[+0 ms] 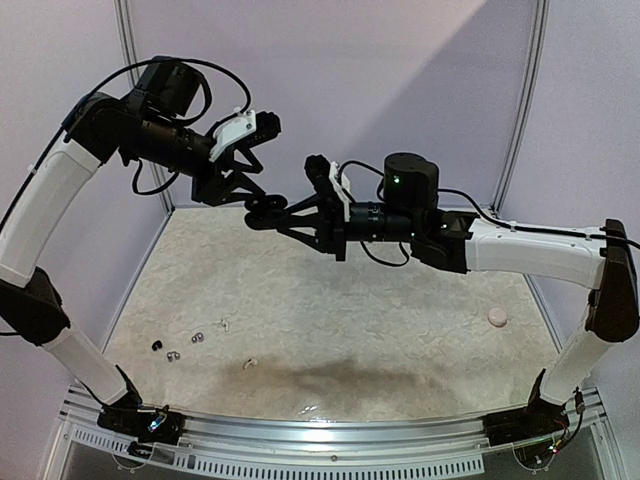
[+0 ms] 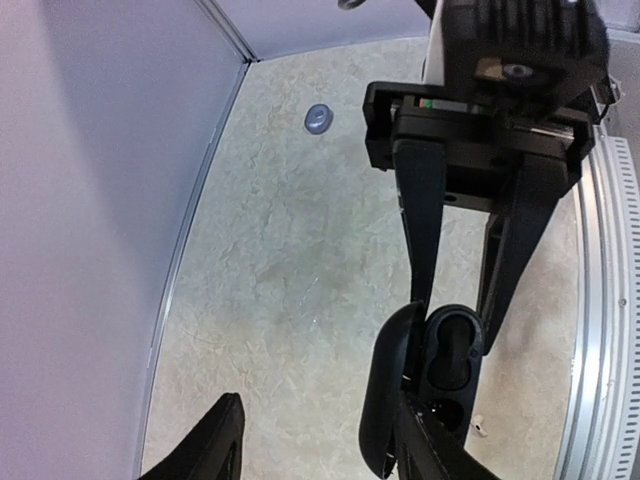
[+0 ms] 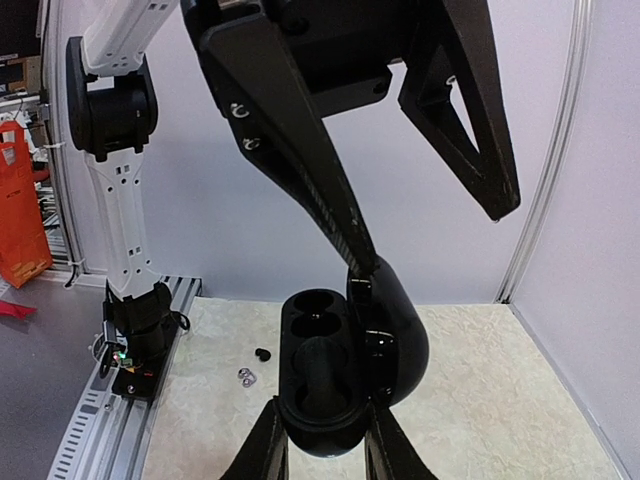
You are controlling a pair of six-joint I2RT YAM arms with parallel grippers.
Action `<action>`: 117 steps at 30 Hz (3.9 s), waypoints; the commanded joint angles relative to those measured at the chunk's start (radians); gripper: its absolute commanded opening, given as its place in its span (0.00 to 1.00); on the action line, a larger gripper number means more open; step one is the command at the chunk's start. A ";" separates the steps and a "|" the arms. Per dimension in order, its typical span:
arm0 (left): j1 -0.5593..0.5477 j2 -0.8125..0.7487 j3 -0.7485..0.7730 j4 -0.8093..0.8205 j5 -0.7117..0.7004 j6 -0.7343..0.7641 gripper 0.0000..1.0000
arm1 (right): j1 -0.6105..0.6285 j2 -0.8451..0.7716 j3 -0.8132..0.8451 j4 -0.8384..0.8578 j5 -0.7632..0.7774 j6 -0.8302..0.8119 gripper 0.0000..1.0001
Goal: Insert the wireless bluetooth earbuds into the charging case
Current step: Open the charging case at the center of the board, then open the left earbud at the center of the board.
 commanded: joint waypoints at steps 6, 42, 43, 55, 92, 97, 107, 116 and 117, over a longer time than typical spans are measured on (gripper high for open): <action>0.043 0.011 -0.035 0.050 -0.018 -0.037 0.54 | 0.014 -0.028 -0.024 0.049 -0.067 0.056 0.00; 0.542 -0.109 -0.339 -0.119 0.175 -0.023 0.80 | -0.023 -0.019 0.002 -0.026 -0.023 0.137 0.00; 0.593 -0.121 -0.424 -0.110 0.125 -0.015 0.79 | -0.024 -0.021 0.000 -0.025 -0.023 0.133 0.00; 0.947 -0.160 -1.098 0.137 -0.229 0.171 0.57 | -0.024 -0.040 -0.048 -0.004 -0.015 0.078 0.00; 0.918 -0.141 -1.369 0.364 -0.136 0.220 0.52 | -0.042 -0.046 -0.055 -0.040 -0.001 0.074 0.00; 0.899 -0.162 -1.378 0.337 -0.108 0.218 0.51 | -0.042 -0.040 -0.045 -0.049 0.002 0.075 0.00; 0.873 -0.174 -1.420 0.317 -0.094 0.240 0.26 | -0.043 -0.037 -0.035 -0.060 0.007 0.068 0.00; 0.870 -0.152 -1.421 0.270 -0.054 0.251 0.00 | -0.049 -0.041 -0.034 -0.078 0.011 0.063 0.00; 0.871 -0.151 -1.420 0.265 -0.050 0.251 0.00 | -0.050 -0.041 -0.034 -0.079 0.011 0.063 0.00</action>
